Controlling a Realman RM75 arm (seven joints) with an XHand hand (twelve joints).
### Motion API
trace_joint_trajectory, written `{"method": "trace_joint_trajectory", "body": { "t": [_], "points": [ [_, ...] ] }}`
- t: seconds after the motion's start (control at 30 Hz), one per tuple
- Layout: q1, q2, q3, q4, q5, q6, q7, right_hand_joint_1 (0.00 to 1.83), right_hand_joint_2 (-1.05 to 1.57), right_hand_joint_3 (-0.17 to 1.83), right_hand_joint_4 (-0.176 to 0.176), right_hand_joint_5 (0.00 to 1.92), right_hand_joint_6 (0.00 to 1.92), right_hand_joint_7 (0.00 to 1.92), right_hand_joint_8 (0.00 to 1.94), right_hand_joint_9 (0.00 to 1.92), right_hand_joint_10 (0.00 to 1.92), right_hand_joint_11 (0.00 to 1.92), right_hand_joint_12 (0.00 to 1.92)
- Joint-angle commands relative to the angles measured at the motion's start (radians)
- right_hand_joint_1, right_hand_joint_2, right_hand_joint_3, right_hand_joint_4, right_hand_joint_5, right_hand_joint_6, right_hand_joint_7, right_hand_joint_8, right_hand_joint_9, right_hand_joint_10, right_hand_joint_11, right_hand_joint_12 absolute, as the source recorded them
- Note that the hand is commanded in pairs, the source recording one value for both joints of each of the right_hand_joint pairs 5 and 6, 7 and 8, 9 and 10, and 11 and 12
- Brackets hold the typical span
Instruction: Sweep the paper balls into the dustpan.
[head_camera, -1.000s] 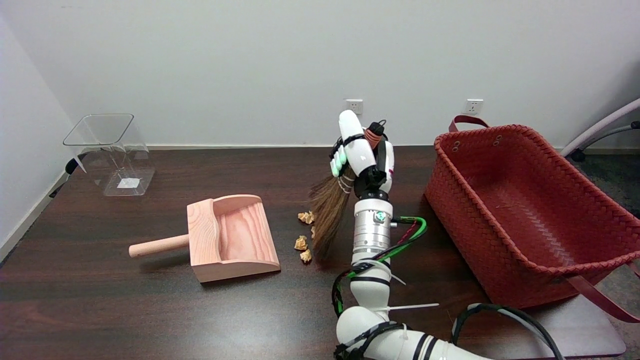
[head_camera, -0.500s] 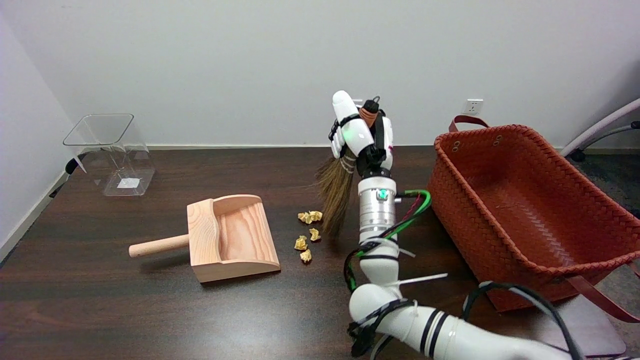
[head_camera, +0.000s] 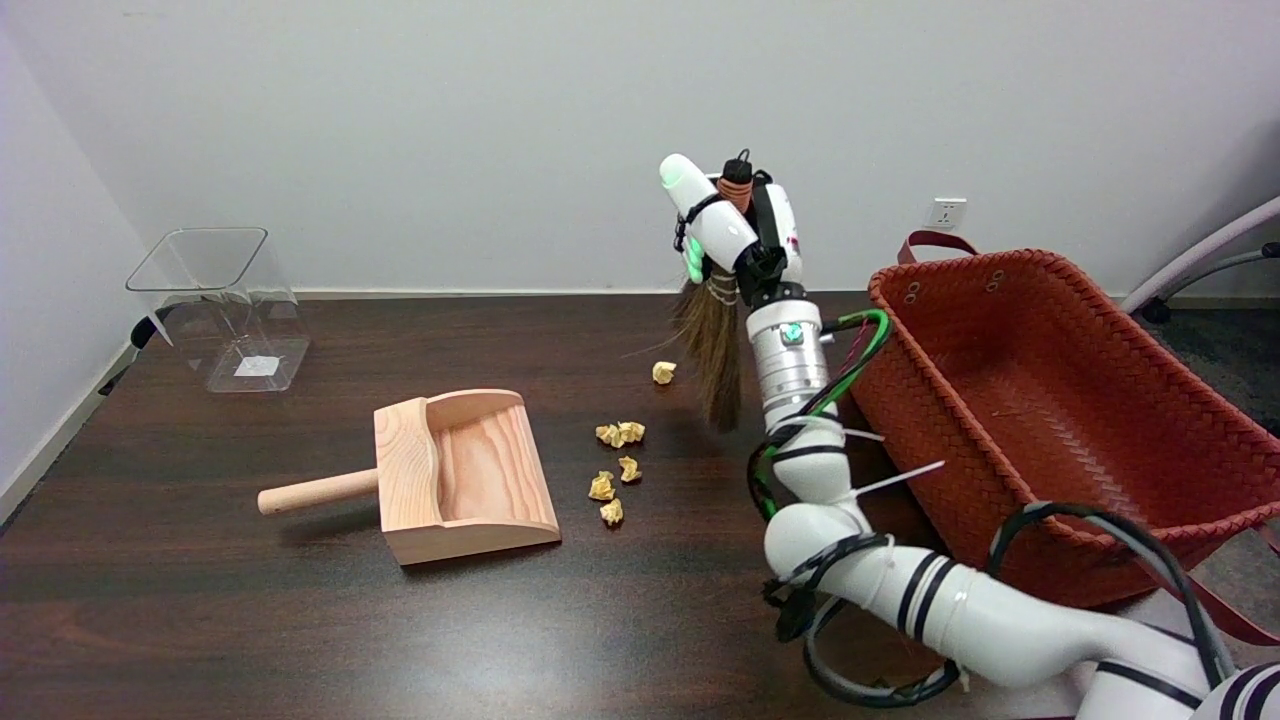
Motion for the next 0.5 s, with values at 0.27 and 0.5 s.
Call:
{"method": "trace_joint_trajectory", "body": {
  "t": [0.27,0.5],
  "points": [
    [0.102,0.055,0.027,-0.210,-0.295,-0.110,0.015,0.76,1.47,0.17,0.000,1.92,1.92,1.92,1.92,1.92,1.92,1.92,1.92],
    [0.144,0.022,0.004,-0.340,-0.412,-0.112,0.113,0.74,1.47,0.19,0.000,1.92,1.92,1.92,1.92,1.92,1.92,1.92,1.92]
  ]
}}
